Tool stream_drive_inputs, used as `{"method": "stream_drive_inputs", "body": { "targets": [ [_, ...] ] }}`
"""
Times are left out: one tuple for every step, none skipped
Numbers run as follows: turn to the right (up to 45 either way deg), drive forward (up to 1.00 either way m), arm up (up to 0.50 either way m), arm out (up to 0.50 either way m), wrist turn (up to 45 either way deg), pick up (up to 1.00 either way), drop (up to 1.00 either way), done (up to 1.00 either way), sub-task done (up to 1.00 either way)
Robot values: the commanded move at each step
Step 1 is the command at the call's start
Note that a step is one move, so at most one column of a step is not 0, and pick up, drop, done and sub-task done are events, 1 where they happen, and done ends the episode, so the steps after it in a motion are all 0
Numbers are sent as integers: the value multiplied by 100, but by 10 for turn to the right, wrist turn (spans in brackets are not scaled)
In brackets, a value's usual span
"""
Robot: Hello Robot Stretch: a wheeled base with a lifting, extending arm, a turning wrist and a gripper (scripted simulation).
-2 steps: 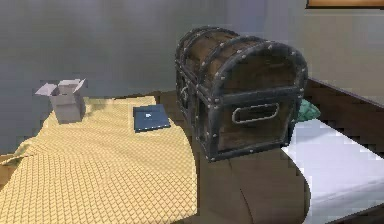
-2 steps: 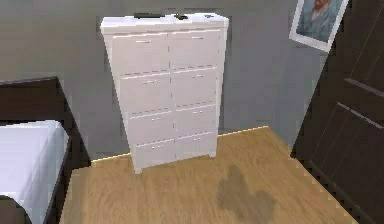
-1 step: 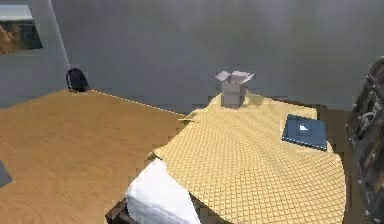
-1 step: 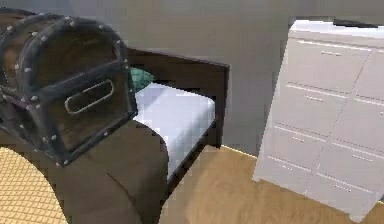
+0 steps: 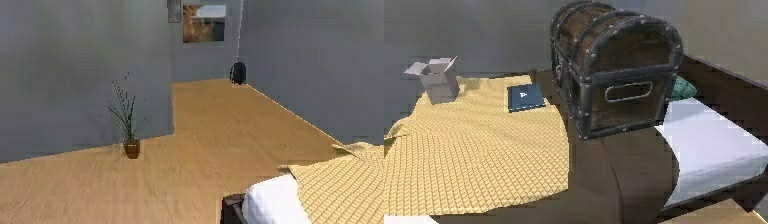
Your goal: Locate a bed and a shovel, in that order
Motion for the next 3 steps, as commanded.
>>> {"method": "stream_drive_inputs", "body": {
  "targets": [
    [-180,0,0,0,0,0,0,0,0],
    [0,10,0,0,0,0,0,0,0],
    [60,0,0,0,0,0,0,0,0]
  ]
}}
